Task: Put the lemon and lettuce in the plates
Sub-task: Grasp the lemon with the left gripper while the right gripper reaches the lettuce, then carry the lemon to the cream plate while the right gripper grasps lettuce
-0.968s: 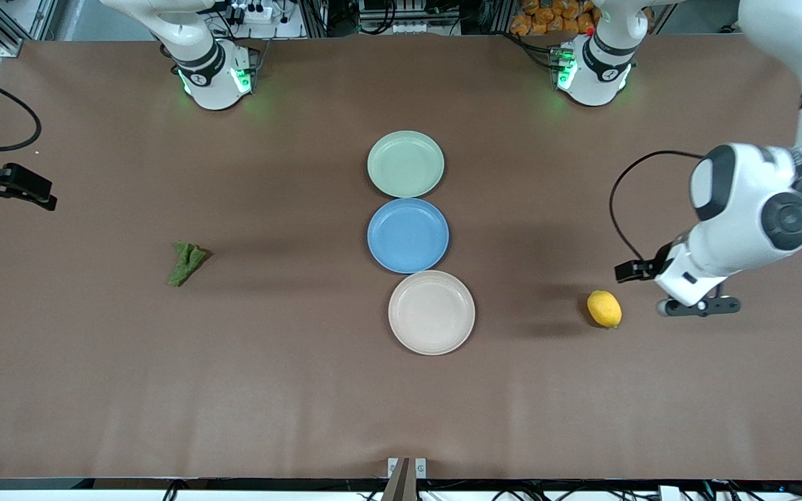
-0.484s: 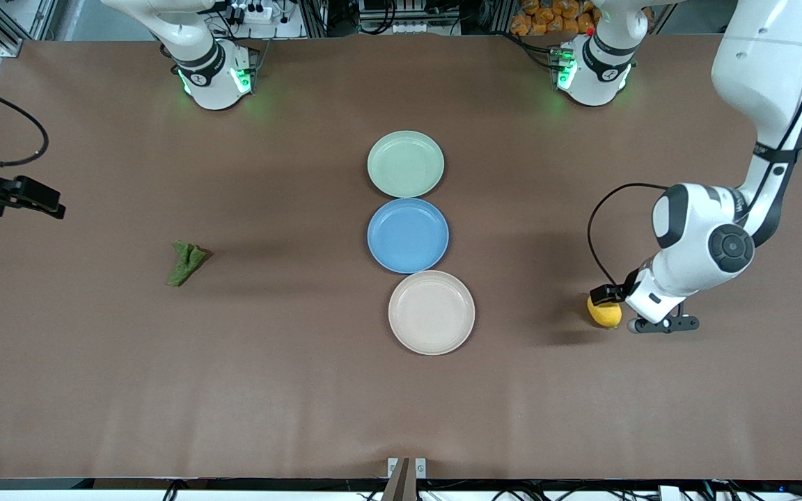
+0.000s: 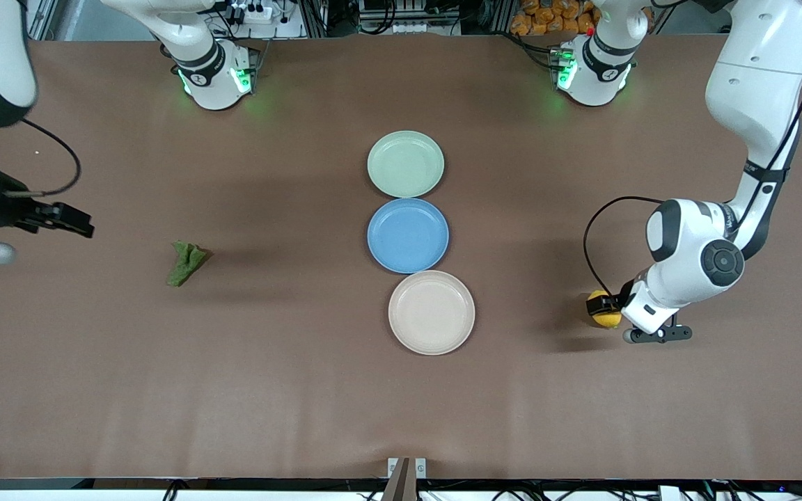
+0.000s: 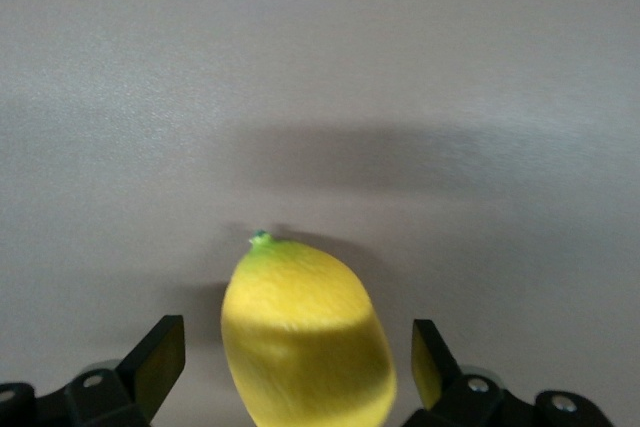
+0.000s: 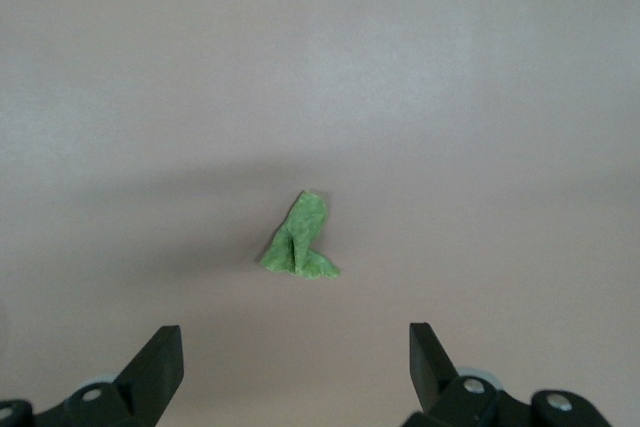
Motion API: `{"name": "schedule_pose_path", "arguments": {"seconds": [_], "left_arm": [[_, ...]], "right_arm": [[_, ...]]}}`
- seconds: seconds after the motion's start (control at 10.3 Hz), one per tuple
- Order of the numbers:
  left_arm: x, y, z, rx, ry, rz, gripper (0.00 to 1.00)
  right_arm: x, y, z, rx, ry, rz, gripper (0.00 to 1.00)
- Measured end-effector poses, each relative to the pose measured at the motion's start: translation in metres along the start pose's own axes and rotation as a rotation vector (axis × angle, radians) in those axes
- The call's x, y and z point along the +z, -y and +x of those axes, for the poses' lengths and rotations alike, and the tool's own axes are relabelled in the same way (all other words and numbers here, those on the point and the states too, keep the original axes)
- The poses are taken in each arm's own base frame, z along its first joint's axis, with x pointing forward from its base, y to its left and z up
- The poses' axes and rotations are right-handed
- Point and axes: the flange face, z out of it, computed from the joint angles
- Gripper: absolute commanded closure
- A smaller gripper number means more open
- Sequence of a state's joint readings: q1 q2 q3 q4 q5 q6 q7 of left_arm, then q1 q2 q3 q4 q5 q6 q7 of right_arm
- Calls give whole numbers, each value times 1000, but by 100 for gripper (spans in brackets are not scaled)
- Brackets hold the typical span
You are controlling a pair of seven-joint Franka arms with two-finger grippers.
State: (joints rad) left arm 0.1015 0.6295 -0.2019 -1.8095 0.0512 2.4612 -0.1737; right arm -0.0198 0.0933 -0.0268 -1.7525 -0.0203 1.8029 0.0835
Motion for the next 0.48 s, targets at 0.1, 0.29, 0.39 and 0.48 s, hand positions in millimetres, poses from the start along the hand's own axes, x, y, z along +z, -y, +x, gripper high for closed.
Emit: {"name": "schedule_pose_path", "arguments": {"seconds": [0.1, 0.29, 0.39, 0.48], "left_arm": [[8, 3, 0, -3, -2, 1, 80], [10, 4, 2, -4, -8, 1, 100], [10, 4, 2, -15, -9, 0, 100], [8, 0, 3, -29, -13, 0, 100]], "right_arm": [[19, 4, -1, 3, -6, 1, 0], [61, 10, -7, 16, -24, 5, 0], [82, 11, -11, 35, -32, 7, 0], [104, 15, -17, 54, -42, 10, 0]]}}
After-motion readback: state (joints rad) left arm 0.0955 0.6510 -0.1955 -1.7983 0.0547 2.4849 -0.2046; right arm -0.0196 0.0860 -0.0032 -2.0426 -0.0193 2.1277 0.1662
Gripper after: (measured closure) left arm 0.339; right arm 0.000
